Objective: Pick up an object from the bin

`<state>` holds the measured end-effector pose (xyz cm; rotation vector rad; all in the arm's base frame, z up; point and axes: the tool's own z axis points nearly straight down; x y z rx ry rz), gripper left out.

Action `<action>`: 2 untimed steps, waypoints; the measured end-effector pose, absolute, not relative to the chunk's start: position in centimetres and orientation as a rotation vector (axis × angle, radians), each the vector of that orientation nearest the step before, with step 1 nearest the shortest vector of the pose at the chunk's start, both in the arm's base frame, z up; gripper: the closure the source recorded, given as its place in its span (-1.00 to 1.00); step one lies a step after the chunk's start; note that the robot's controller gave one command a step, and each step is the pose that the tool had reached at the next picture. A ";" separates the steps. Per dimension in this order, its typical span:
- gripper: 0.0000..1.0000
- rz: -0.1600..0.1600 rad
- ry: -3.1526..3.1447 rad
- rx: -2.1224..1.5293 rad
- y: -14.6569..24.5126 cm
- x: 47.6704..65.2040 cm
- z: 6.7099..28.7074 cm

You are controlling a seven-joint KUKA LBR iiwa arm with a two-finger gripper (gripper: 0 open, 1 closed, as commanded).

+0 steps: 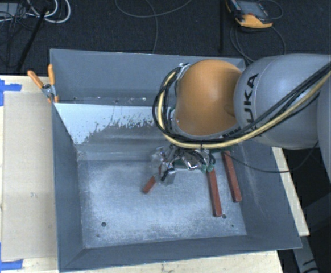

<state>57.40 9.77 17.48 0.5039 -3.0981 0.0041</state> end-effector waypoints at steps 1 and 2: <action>1.00 -0.001 -3.051 0.737 8.3 57.5 14.9; -1.00 -0.001 -3.053 0.735 8.3 57.6 15.0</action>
Offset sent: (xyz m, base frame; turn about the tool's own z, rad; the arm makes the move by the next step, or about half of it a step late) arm 0.0016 -0.0149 -0.0245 -0.1537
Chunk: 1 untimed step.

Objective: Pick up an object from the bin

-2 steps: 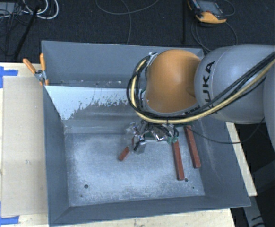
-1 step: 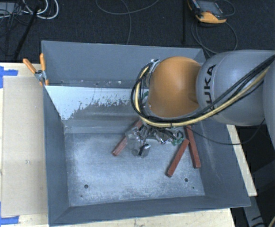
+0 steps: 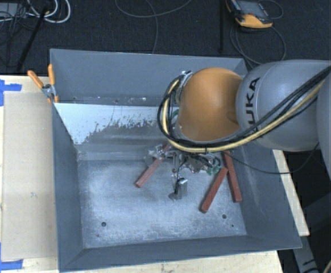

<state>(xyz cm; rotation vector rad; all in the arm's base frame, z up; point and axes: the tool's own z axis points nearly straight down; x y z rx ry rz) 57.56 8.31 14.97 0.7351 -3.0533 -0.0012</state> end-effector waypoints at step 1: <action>-1.00 -0.003 -3.028 0.817 10.1 60.4 6.7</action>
Offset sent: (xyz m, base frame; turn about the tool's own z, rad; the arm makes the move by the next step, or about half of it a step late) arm 0.0302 0.0172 -0.0772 -0.0567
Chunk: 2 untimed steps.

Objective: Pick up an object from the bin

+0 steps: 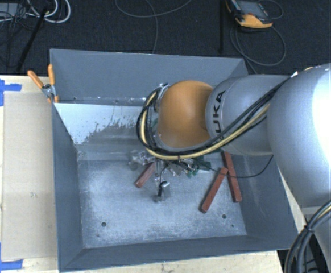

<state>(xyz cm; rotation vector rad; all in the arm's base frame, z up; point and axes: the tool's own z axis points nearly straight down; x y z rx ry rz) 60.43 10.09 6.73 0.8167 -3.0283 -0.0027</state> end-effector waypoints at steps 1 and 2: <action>1.00 -0.002 -3.034 0.814 10.1 60.6 7.2; -1.00 -0.002 -3.035 0.812 10.1 60.6 7.2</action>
Offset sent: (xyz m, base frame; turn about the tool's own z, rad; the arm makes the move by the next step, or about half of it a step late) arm 0.0000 0.0000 0.0000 0.0000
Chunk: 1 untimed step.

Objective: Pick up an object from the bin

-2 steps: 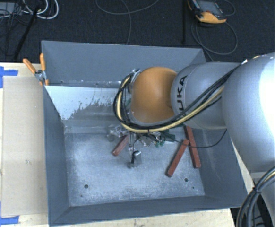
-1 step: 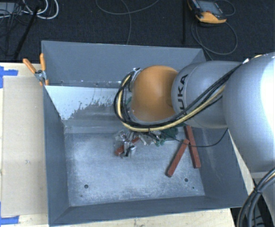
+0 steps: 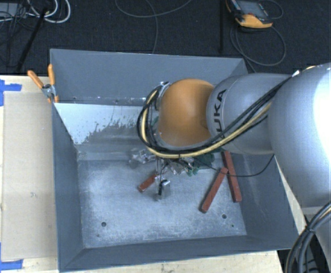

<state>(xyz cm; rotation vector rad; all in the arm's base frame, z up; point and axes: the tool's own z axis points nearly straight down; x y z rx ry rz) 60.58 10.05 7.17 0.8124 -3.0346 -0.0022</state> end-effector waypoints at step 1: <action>1.00 -0.003 -3.035 0.811 10.1 60.6 7.2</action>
Offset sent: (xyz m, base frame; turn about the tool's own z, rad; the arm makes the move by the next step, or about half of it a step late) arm 0.0000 0.0000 0.0000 0.0000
